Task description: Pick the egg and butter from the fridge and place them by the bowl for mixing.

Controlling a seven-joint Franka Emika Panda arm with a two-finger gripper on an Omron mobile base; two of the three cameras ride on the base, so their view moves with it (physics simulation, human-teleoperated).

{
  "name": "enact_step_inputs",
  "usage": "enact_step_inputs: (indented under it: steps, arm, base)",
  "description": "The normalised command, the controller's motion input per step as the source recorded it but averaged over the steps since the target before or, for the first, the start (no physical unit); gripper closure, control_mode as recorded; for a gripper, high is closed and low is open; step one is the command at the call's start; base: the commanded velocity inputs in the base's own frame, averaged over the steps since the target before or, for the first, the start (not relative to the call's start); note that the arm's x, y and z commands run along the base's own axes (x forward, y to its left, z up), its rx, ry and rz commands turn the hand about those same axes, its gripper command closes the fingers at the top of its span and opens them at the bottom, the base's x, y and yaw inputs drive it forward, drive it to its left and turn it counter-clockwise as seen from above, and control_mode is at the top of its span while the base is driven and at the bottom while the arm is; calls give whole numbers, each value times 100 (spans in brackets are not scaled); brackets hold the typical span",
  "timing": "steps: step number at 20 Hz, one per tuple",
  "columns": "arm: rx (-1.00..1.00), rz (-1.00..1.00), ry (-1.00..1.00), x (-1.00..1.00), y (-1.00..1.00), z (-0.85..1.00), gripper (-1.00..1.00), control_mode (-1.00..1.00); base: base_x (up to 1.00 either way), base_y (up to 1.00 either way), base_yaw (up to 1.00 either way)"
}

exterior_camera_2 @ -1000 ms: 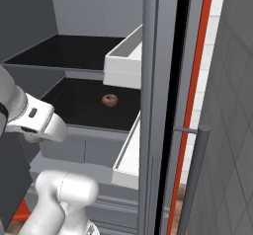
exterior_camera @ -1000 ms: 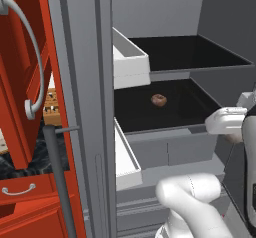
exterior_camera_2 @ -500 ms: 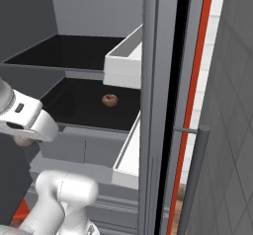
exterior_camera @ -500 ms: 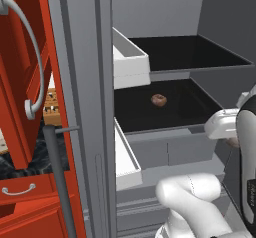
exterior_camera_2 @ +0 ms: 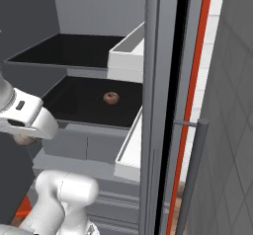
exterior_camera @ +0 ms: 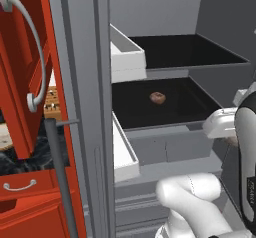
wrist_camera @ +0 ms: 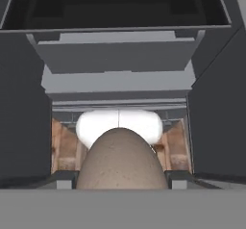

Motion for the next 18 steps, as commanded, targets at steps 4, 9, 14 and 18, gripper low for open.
enact_step_inputs:
  steps: [4, 9, 14, 18]
  arm:
    - [0, 0, 0, 0, 0, 0, 100, 100]
    - [0, 0, 0, 0, 0, 0, 100, 100]
    - [0, 0, 0, 0, 0, 0, 100, 100]
    - [0, 0, 0, 0, 0, 0, 100, 100]
  base:
    - [-100, -14, 1]
    - [-100, -3, 1]
    - [-97, 19, 10]
    - [-20, 47, 47]
